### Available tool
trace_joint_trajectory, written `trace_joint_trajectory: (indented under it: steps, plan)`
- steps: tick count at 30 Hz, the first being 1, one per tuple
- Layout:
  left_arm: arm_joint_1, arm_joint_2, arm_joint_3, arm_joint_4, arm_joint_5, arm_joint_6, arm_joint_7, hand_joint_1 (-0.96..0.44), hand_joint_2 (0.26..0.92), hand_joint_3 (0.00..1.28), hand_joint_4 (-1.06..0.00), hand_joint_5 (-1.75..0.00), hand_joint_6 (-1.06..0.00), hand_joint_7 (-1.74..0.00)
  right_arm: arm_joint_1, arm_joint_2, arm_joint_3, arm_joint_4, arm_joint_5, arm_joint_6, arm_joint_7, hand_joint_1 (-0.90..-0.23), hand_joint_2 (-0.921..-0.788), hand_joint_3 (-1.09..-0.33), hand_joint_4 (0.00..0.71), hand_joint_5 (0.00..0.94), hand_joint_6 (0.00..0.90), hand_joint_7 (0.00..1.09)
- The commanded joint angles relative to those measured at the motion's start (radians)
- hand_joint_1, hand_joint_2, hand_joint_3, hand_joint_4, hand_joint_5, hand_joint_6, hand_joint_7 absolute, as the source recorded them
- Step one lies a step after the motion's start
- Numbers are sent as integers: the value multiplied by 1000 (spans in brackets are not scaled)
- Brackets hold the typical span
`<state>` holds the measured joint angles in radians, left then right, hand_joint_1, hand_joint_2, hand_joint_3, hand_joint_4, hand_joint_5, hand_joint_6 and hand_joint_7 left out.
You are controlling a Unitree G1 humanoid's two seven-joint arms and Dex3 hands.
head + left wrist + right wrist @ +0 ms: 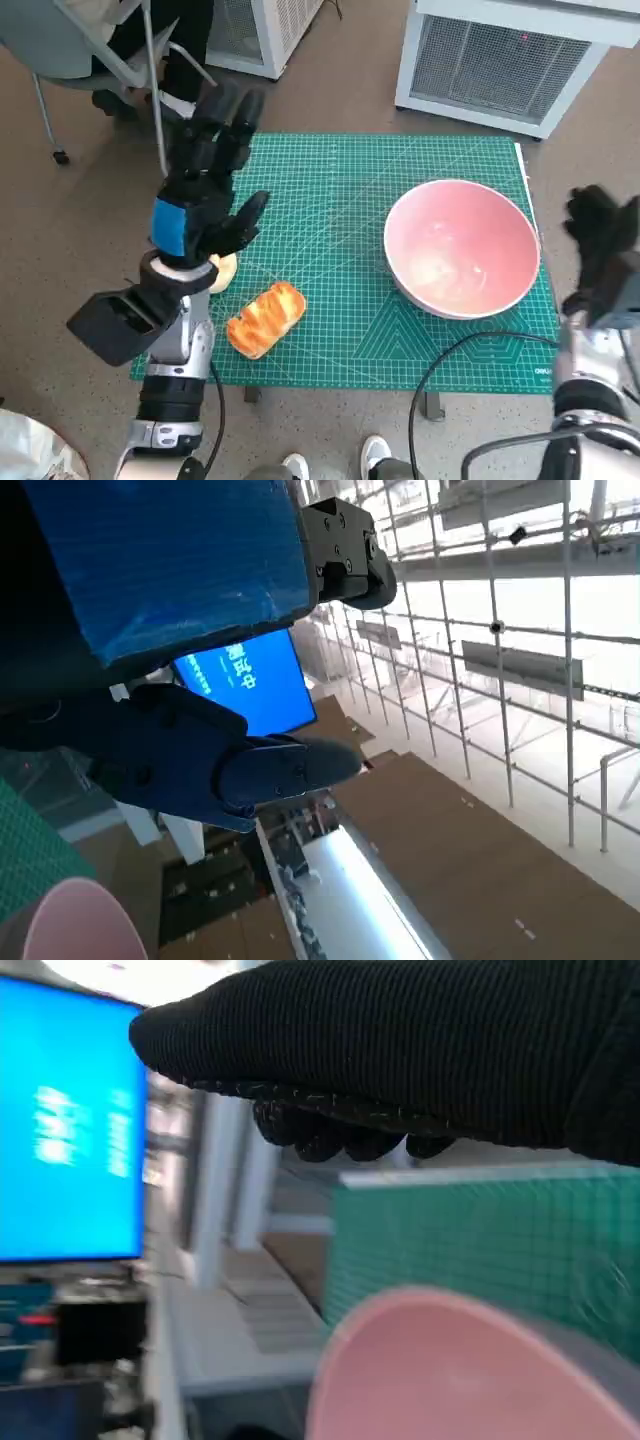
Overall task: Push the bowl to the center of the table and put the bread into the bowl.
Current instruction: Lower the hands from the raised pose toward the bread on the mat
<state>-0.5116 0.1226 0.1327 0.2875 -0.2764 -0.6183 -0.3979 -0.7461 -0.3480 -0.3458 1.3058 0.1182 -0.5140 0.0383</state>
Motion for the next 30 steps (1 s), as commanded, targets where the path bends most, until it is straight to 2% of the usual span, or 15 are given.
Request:
trace_joint_trajectory:
  steps: [1, 12, 22, 30]
  plan:
    - [31, 19, 9, -37, 11, 2, 11, -494, 921, 371, -237, -4, -182, -322, -12, 41, -9, 26, 7, 66, 10, -445, -921, -823, 204, 5, 232, 80]
    - [90, 47, 27, -102, 14, 13, 40, -478, 921, 352, -238, -1, -251, -197, -61, 130, -4, 35, -7, 125, 29, -438, -921, -826, 224, 10, 272, 85]
    - [147, 64, 48, -159, 2, 28, 60, -488, 921, 342, -239, -2, -294, -123, -108, 188, 18, 36, -27, 144, 37, -445, -921, -832, 233, 9, 282, 80]
    - [197, 80, 59, -214, -13, 51, 63, -468, 921, 330, -230, 0, -323, -95, -154, 231, 16, 40, -16, 171, 34, -428, -921, -854, 230, 4, 276, 71]
